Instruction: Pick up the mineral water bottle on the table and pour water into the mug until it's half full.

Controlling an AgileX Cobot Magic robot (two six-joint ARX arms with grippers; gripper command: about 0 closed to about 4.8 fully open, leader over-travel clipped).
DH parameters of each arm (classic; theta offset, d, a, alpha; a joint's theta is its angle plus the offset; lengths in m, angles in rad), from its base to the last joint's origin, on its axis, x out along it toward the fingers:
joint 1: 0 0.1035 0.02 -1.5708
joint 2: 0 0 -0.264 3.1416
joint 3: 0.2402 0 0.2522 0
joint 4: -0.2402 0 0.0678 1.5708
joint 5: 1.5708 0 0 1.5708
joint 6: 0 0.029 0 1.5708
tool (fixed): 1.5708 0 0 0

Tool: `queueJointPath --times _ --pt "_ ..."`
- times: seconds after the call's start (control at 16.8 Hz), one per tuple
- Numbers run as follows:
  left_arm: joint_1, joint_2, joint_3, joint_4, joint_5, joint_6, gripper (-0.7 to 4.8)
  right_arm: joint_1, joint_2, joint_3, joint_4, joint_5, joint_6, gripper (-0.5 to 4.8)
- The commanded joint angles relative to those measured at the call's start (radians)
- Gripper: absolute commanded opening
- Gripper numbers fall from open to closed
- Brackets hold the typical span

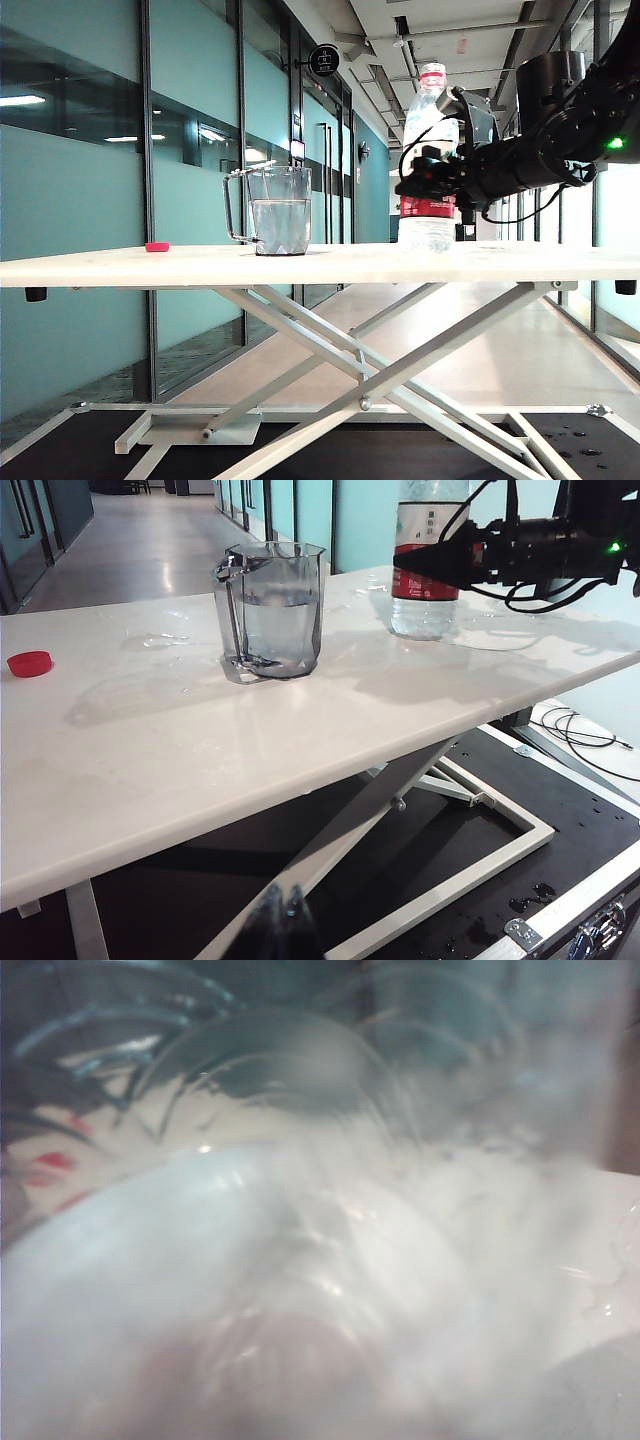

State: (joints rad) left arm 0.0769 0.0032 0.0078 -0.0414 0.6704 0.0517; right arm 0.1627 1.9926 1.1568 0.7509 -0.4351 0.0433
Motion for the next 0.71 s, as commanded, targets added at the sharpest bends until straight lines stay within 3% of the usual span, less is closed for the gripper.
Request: queueJointPath --times 0.06,0.71 --pt "0.000 0.000 0.002 0.012 0.007 0.000 -0.05 0.000 -0.007 0.006 0.008 -0.008 0.016 4.70" --pt "0.000 0.000 0.002 -0.003 0.033 0.002 -0.05 -0.001 -0.213 -0.068 -0.304 -0.058 -0.069 4.79"
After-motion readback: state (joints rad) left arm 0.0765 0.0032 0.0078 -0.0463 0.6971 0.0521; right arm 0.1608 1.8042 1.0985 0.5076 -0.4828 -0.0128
